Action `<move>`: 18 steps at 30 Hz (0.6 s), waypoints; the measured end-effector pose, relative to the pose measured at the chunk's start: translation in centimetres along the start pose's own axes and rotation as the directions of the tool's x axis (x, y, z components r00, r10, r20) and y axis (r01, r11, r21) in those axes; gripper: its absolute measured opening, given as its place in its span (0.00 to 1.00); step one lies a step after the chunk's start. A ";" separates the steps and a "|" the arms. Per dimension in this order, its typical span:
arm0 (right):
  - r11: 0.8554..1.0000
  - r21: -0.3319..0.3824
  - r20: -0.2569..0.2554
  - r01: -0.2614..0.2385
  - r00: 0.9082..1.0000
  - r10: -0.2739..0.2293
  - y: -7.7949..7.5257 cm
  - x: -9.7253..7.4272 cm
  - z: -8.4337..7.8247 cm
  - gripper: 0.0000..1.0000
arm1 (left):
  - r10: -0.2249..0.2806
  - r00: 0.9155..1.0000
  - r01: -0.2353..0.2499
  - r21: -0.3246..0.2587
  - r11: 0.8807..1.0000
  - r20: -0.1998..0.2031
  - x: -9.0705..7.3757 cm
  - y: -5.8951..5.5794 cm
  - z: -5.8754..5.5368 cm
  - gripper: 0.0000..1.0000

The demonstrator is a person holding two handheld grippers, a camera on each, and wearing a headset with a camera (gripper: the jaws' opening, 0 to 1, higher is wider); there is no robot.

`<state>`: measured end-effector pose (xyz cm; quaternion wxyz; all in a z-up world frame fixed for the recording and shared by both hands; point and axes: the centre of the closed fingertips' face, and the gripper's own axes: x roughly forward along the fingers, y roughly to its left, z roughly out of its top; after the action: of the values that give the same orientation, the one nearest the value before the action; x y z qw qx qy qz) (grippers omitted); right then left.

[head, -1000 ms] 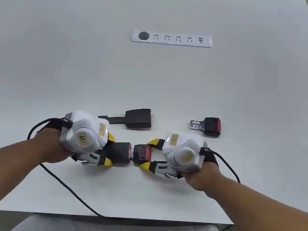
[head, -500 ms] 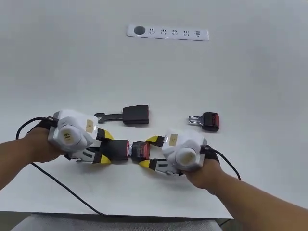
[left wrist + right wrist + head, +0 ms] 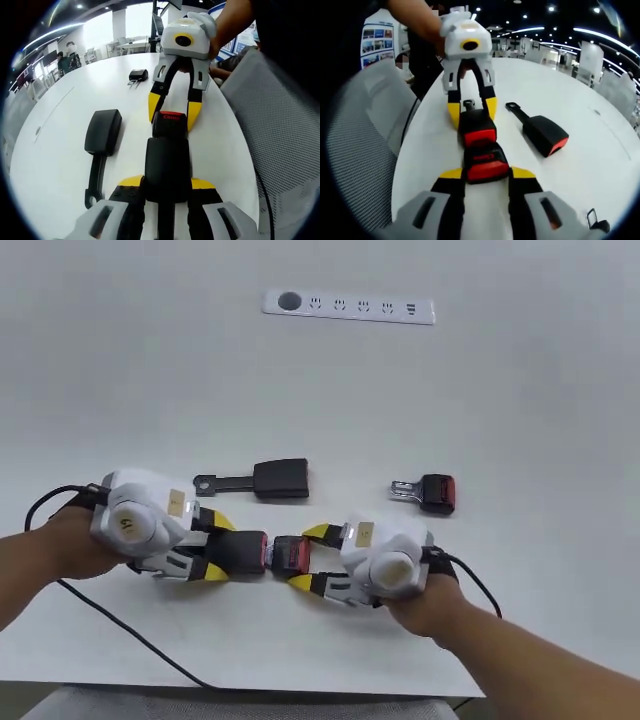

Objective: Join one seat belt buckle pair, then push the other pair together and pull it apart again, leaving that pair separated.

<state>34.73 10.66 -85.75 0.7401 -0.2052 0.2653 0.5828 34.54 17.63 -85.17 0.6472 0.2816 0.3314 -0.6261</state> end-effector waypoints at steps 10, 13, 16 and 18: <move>1.000 0.021 0.011 0.002 1.000 -0.002 0.0 0.0 0.0 0.32 | -0.003 1.000 0.003 -0.006 1.000 0.012 0.1 0.0 0.1 0.33; 1.000 0.023 0.013 0.003 1.000 -0.003 0.0 -0.1 -0.1 0.32 | -0.006 1.000 0.006 -0.015 1.000 0.017 0.1 0.0 0.1 0.33; 1.000 0.022 0.011 0.001 1.000 -0.001 0.0 -0.1 -0.1 0.32 | -0.008 1.000 0.009 -0.018 1.000 0.022 0.2 0.0 0.1 0.33; 1.000 0.021 0.011 0.001 1.000 -0.001 0.0 0.0 -0.1 0.32 | -0.008 1.000 0.009 -0.021 1.000 0.024 0.2 0.0 0.1 0.33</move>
<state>34.69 10.58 -85.80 0.7440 -0.1943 0.2674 0.5807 34.54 17.48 -85.26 0.6513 0.2661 0.3313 -0.6286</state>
